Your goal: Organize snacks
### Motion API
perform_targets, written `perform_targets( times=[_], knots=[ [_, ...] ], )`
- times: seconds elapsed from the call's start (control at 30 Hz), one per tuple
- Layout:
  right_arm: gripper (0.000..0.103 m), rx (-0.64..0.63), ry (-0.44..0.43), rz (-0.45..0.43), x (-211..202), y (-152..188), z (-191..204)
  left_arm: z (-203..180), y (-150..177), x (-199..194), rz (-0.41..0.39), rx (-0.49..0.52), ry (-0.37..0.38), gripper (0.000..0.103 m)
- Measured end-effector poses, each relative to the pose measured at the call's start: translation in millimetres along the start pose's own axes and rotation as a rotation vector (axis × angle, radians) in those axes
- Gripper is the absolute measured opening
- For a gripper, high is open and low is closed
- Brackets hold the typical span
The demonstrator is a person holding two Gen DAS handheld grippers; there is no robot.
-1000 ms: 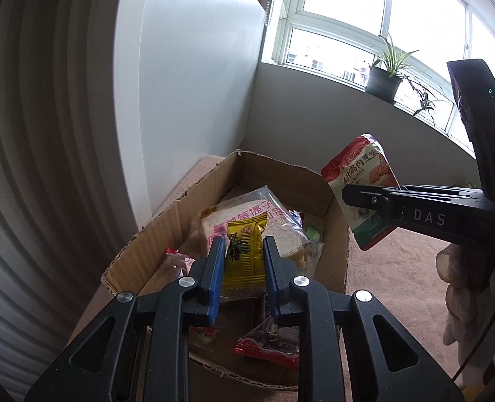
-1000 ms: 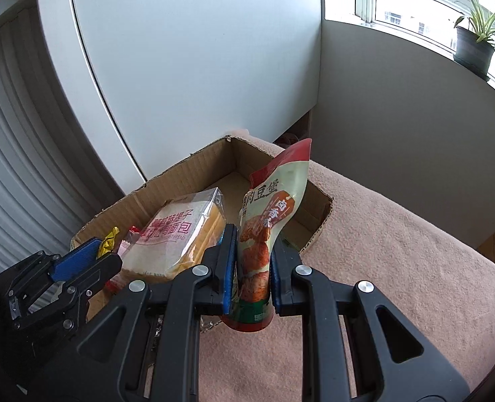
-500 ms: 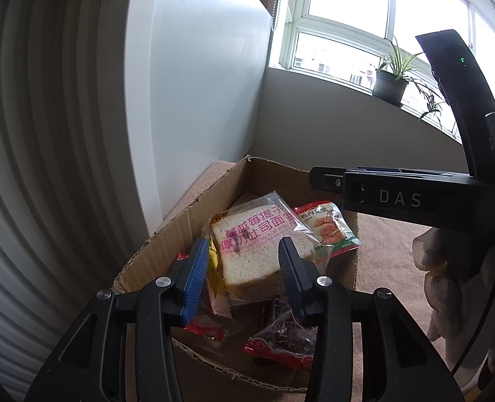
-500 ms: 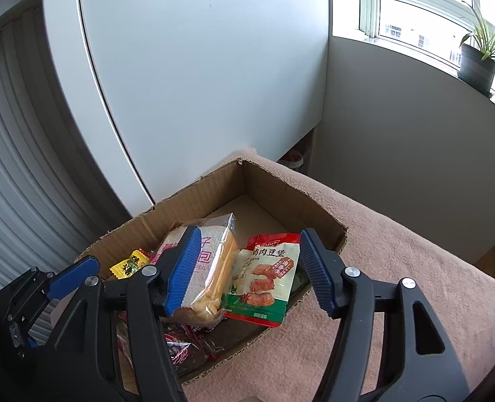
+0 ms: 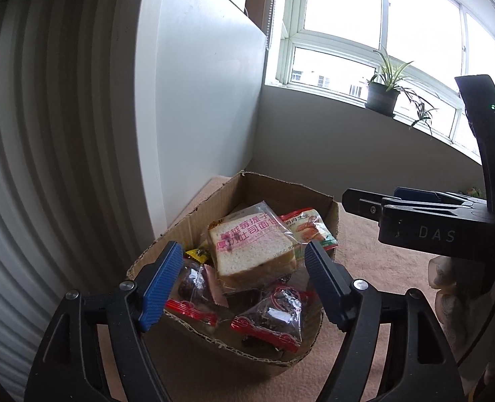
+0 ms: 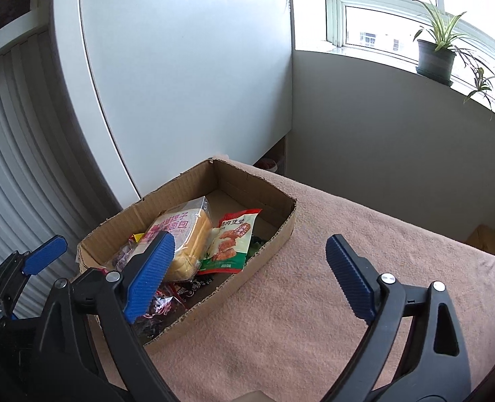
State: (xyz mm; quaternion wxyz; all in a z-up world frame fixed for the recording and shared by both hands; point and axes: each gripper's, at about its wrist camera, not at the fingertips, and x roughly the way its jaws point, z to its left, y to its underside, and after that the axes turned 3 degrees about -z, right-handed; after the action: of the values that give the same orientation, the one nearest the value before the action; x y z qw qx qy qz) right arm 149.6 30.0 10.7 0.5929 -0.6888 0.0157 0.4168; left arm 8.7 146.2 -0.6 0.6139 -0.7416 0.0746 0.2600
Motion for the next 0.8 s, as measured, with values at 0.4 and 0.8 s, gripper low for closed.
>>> perform_targets(
  times=[0.4, 0.8],
  knots=[
    [0.099, -0.014, 0.130, -0.088, -50, 56, -20, -16, 11, -18, -0.020, 0.024, -0.031, 0.079],
    [0.103, 0.027, 0.107, -0.137, -75, 70, -36, -26, 19, -21, -0.020, 0.051, -0.082, 0.082]
  ],
)
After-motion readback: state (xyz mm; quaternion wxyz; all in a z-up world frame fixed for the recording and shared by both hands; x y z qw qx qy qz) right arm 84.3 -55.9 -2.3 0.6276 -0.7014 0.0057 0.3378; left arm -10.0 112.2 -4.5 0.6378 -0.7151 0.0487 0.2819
